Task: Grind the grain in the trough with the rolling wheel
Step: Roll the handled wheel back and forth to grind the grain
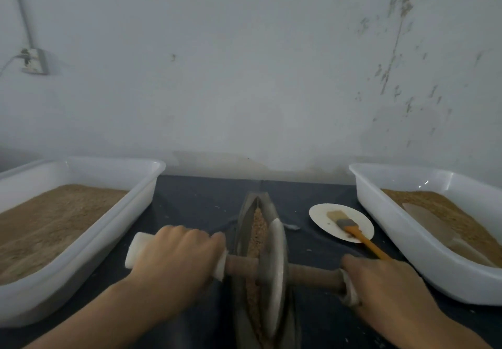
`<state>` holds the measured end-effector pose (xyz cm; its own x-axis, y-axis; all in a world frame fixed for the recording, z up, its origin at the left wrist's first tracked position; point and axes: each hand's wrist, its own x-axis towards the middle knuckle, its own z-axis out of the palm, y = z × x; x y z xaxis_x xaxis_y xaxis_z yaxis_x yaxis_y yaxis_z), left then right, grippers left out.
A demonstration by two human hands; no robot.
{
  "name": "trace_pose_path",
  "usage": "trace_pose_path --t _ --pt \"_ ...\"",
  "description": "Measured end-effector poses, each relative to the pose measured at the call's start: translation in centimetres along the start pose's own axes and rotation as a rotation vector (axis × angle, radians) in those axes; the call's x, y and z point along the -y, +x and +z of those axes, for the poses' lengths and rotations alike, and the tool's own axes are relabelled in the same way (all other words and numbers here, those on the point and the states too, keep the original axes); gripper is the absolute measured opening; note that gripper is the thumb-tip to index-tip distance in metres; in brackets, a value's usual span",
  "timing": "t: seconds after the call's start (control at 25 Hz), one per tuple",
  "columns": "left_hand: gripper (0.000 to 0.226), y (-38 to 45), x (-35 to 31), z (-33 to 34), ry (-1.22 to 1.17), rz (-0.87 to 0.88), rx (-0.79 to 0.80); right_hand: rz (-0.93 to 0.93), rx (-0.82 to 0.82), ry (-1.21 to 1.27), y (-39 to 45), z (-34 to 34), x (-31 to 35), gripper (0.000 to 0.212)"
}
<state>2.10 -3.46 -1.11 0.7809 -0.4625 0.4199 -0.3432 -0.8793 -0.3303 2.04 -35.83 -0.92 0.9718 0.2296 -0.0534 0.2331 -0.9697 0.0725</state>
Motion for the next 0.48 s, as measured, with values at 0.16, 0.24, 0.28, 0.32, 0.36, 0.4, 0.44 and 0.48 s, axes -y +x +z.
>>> trace_pose_path --t 0.16,0.24,0.28,0.32,0.36,0.4,0.44,0.48 --pt "0.030 2.9 0.3 1.2 -0.034 -0.146 0.128 0.033 -0.282 -0.174 3.0 -0.2 0.9 0.027" --pt "0.024 6.1 0.8 2.4 -0.009 -0.216 0.112 0.026 -0.400 -0.166 7.0 -0.7 1.0 0.016" --pt "0.025 7.3 1.1 2.8 0.000 -0.256 0.113 0.031 -0.406 -0.155 8.6 -1.2 1.1 0.012" --pt "0.028 8.2 1.2 2.9 0.006 -0.280 0.107 0.046 -0.393 -0.140 9.9 -1.6 1.1 0.014" --pt "0.030 8.7 1.1 2.7 0.021 -0.286 0.099 0.057 -0.382 -0.125 10.5 -1.7 1.0 0.015" --pt "0.031 8.5 0.8 2.7 0.032 -0.279 0.082 0.067 -0.377 -0.120 10.3 -1.3 0.8 0.013" --pt "0.029 7.8 0.7 2.6 0.033 -0.267 0.068 0.062 -0.387 -0.141 9.4 -0.8 0.7 0.011" --pt "0.028 6.4 0.5 2.5 0.011 -0.260 0.068 0.033 -0.416 -0.182 7.8 -0.2 0.6 0.013"
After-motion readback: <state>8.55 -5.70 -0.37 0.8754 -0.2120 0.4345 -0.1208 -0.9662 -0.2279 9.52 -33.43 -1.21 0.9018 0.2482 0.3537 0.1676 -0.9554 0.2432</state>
